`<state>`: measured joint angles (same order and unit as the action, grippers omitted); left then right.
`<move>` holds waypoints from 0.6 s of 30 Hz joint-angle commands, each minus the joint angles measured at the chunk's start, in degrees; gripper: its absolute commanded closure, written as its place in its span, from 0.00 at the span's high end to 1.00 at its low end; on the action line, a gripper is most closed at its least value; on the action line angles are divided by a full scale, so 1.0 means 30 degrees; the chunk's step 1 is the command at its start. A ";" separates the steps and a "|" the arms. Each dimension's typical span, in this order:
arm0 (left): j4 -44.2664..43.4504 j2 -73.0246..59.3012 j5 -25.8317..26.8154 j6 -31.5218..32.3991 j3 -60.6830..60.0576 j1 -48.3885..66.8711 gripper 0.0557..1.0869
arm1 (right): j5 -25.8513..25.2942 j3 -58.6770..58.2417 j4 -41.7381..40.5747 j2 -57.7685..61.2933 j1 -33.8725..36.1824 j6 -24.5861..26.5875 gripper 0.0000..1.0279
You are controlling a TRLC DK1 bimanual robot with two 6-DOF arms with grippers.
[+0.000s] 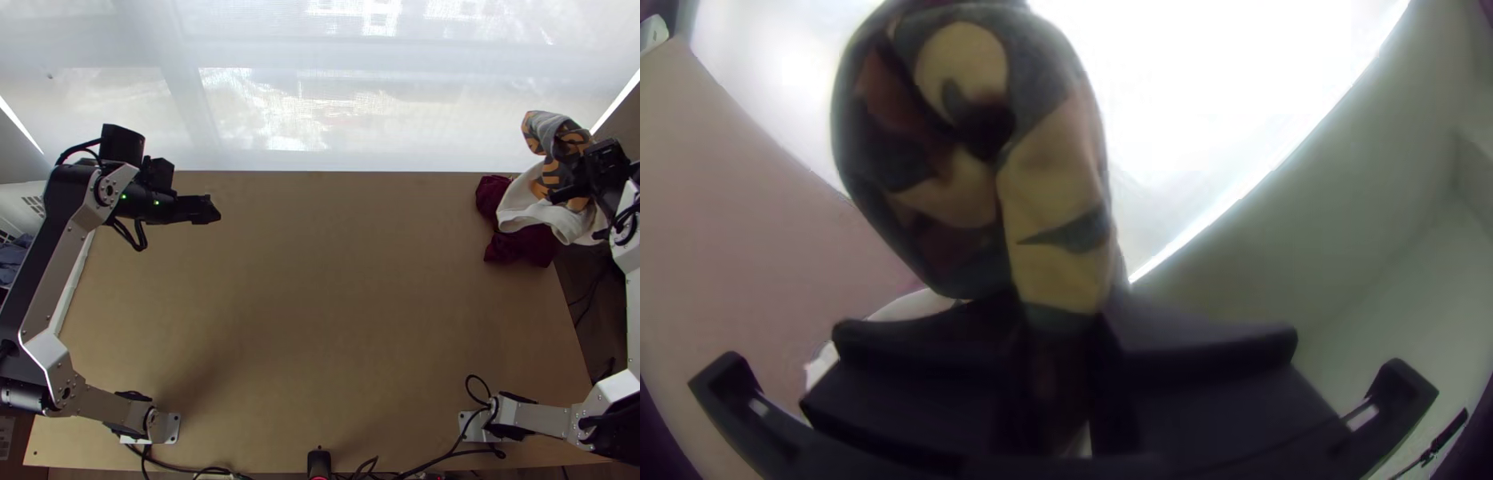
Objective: Fold the t-shirt
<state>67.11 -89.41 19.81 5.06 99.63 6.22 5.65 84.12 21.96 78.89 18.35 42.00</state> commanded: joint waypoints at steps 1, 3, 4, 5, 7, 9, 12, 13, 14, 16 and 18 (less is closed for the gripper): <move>-0.0046 0.1325 -0.0071 -0.0046 -0.1512 -0.0374 0.96 | 0.1720 -0.0236 -0.0815 0.0978 0.4343 0.1089 0.03; -0.0046 0.1589 -0.0071 -0.0075 -0.1835 -0.0403 0.96 | 0.1808 -0.0441 -0.1459 0.1652 0.5163 0.1528 0.03; -0.0046 0.1677 -0.0071 -0.0075 -0.1952 -0.0403 0.96 | 0.1925 -0.0470 -0.1811 0.2062 0.5544 0.1704 0.03; -0.0046 0.1765 -0.0071 -0.0075 -0.2098 -0.0403 0.96 | 0.1984 -0.0500 -0.2104 0.2472 0.5866 0.1938 0.03; -0.0017 0.1941 -0.0071 -0.0105 -0.2362 -0.0403 0.96 | 0.2013 -0.0441 -0.2865 0.3322 0.6481 0.2143 0.03; -0.0017 0.2058 -0.0071 -0.0134 -0.2567 -0.0461 0.96 | 0.2013 -0.0500 -0.3451 0.4113 0.6833 0.2612 0.03; 0.0042 0.2116 -0.0071 -0.0134 -0.2684 -0.0549 0.96 | 0.2013 -0.0529 -0.4037 0.5226 0.6921 0.2700 0.03; 0.0071 0.2146 -0.0071 -0.0134 -0.2684 -0.0579 0.96 | 0.2013 -0.0676 -0.4125 0.5490 0.6892 0.2700 0.03; 0.0071 0.2175 -0.0071 -0.0163 -0.2714 -0.0637 0.96 | 0.2013 -0.0881 -0.4125 0.5665 0.6657 0.2641 0.03; 0.0100 0.2175 -0.0071 -0.0163 -0.2684 -0.0754 0.96 | 0.2013 -0.1437 -0.4125 0.5870 0.5778 0.2465 0.03; 0.0100 0.2175 -0.0101 -0.0163 -0.2684 -0.0901 0.96 | 0.1837 -0.2111 -0.4184 0.5988 0.4606 0.2143 0.03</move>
<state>67.20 -83.42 19.62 4.64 92.27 4.47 11.40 81.41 11.18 93.17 36.23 49.17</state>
